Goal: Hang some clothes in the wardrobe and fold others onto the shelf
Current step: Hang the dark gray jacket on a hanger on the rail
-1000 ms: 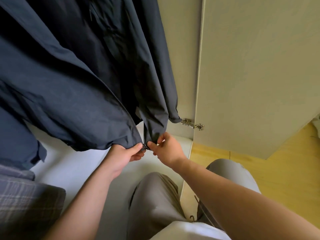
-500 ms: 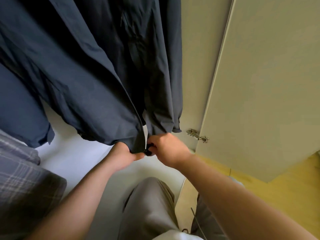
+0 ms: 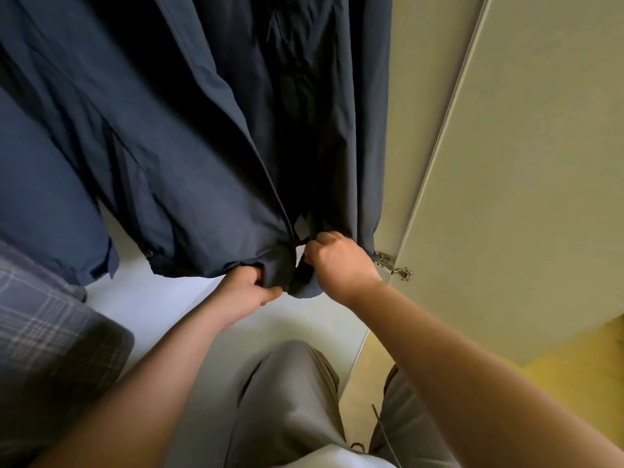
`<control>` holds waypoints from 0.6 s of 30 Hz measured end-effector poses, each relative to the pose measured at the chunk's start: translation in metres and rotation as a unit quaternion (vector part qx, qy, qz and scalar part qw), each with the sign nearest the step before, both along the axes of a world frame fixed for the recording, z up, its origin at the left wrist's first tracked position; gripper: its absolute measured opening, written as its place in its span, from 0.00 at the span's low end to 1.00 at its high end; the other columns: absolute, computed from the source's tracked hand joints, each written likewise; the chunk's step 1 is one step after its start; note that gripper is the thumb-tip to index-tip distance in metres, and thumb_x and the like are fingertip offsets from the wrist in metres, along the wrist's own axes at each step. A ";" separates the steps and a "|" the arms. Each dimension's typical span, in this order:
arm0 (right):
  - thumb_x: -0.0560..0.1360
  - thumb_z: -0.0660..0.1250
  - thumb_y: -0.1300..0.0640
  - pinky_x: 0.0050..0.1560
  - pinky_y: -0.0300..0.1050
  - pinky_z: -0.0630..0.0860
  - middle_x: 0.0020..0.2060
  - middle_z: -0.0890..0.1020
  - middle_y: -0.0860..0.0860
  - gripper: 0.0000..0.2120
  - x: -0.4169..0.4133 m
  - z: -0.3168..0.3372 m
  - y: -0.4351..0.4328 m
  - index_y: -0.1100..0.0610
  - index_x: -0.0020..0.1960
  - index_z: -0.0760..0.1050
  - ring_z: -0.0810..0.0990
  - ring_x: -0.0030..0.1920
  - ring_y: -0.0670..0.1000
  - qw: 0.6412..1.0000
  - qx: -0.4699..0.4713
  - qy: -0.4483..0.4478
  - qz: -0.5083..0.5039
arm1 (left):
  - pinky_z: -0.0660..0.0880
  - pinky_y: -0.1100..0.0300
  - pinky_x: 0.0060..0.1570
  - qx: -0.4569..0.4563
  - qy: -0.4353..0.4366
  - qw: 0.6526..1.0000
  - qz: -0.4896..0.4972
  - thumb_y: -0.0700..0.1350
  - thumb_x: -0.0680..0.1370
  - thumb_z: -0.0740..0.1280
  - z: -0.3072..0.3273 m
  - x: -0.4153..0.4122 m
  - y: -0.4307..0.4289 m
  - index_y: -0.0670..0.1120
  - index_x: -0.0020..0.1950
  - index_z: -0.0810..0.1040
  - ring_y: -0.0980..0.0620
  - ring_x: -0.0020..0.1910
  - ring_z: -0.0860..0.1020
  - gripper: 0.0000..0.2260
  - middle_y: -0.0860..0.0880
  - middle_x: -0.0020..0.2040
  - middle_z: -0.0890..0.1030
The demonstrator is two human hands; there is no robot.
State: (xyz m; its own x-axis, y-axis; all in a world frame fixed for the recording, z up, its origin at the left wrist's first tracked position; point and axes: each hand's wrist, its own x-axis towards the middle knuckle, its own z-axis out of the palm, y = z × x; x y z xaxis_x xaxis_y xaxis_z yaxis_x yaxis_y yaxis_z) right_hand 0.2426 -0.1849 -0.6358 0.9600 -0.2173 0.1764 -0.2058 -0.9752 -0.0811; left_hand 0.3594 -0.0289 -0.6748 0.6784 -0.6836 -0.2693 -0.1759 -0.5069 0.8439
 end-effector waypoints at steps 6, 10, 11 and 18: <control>0.83 0.60 0.55 0.45 0.50 0.73 0.49 0.78 0.57 0.12 0.004 -0.008 -0.005 0.59 0.55 0.79 0.77 0.51 0.59 0.996 0.075 -0.011 -0.048 | 0.78 0.53 0.55 -0.215 0.300 0.908 0.198 0.35 0.82 0.61 0.008 -0.011 -0.025 0.41 0.54 0.79 0.45 0.48 0.82 0.07 0.44 0.48 0.84; 0.82 0.61 0.55 0.44 0.49 0.75 0.49 0.78 0.55 0.11 0.006 -0.010 0.000 0.58 0.56 0.79 0.78 0.50 0.59 0.993 0.102 -0.022 -0.058 | 0.79 0.56 0.47 -0.274 0.275 0.876 0.287 0.36 0.83 0.59 0.009 -0.022 -0.043 0.43 0.50 0.77 0.48 0.45 0.83 0.08 0.45 0.45 0.84; 0.82 0.61 0.55 0.43 0.49 0.74 0.50 0.78 0.55 0.10 0.007 -0.009 0.000 0.58 0.56 0.79 0.78 0.50 0.59 0.992 0.102 -0.029 -0.065 | 0.79 0.56 0.45 -0.273 0.264 0.875 0.300 0.37 0.84 0.58 0.006 -0.024 -0.045 0.43 0.49 0.77 0.48 0.44 0.83 0.09 0.45 0.45 0.84; 0.62 0.77 0.65 0.34 0.48 0.75 0.37 0.80 0.58 0.13 0.022 0.011 0.007 0.63 0.45 0.81 0.80 0.38 0.62 0.998 -0.036 -0.038 -0.025 | 0.76 0.47 0.61 -0.210 0.272 0.871 0.352 0.41 0.83 0.61 -0.028 -0.030 -0.039 0.46 0.49 0.78 0.41 0.52 0.81 0.07 0.42 0.50 0.83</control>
